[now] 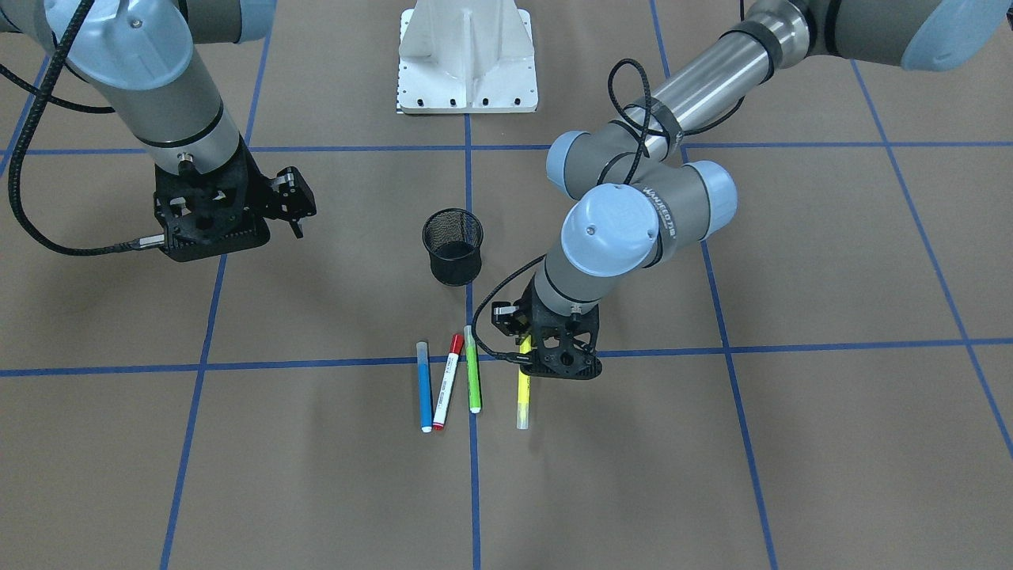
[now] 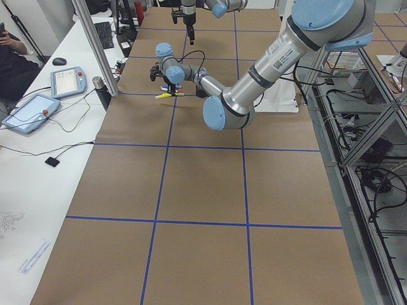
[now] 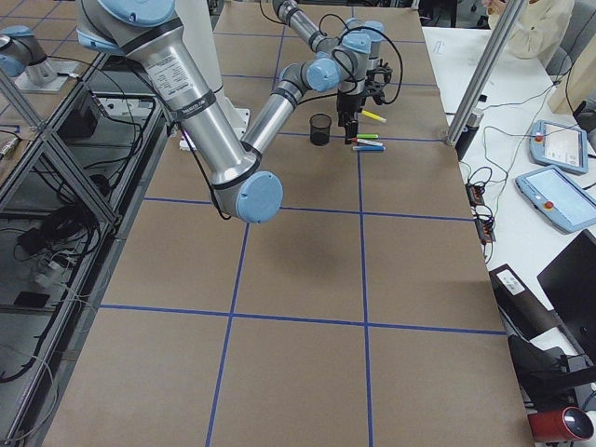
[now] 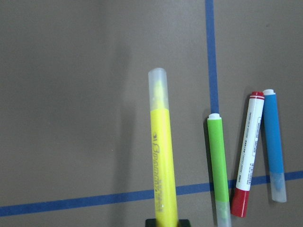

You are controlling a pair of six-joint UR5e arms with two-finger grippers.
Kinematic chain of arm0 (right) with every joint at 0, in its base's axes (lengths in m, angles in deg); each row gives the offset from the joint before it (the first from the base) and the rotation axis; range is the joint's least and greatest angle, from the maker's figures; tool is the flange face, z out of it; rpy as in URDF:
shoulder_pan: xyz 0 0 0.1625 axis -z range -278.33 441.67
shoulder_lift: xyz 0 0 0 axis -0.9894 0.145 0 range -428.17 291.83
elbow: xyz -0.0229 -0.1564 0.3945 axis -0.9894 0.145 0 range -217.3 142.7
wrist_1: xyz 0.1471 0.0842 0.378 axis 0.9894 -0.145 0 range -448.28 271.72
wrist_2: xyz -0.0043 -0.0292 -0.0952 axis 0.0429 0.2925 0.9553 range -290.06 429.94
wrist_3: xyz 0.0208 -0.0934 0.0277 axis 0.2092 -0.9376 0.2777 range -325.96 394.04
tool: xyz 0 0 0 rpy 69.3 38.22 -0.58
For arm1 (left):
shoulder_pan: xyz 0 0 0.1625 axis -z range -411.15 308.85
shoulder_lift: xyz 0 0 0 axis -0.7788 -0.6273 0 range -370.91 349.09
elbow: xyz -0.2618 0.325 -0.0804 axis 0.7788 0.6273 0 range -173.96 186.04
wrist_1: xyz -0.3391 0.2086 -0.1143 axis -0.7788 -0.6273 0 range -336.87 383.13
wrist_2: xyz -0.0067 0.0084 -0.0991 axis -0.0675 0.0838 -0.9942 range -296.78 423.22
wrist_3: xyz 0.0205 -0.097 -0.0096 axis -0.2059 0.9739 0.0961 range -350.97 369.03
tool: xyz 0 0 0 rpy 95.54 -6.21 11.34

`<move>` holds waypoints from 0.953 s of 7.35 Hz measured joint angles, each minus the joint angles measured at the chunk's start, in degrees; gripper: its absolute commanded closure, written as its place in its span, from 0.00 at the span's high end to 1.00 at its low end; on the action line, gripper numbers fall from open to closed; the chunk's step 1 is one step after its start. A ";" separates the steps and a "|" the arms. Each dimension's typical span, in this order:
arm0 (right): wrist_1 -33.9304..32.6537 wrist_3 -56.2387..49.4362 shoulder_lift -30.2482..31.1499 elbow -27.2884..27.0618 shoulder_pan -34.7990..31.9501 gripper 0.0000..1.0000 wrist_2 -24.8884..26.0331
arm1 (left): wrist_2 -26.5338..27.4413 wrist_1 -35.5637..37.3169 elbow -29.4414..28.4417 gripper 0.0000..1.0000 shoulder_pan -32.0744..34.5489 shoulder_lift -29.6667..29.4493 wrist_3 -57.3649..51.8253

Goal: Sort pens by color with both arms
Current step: 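Lay the yellow highlighter beside the green marker and open the left gripper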

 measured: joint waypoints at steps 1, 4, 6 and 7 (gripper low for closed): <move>0.07 -0.02 -0.03 0.00 -0.17 0.99 -0.11 | 0.73 -0.20 -0.27 0.36 -0.96 -0.13 0.01; 0.59 -0.11 0.23 0.13 -1.38 0.99 -2.51 | 1.09 -0.85 -0.20 0.99 -1.70 -0.23 -1.77; 0.85 -0.04 0.35 0.39 -2.39 0.99 -2.33 | 1.13 -1.08 1.62 1.00 -1.02 0.22 -2.74; 1.82 -0.52 0.48 0.85 -3.95 0.99 -2.31 | 0.60 -1.04 3.48 1.00 0.85 1.20 -3.23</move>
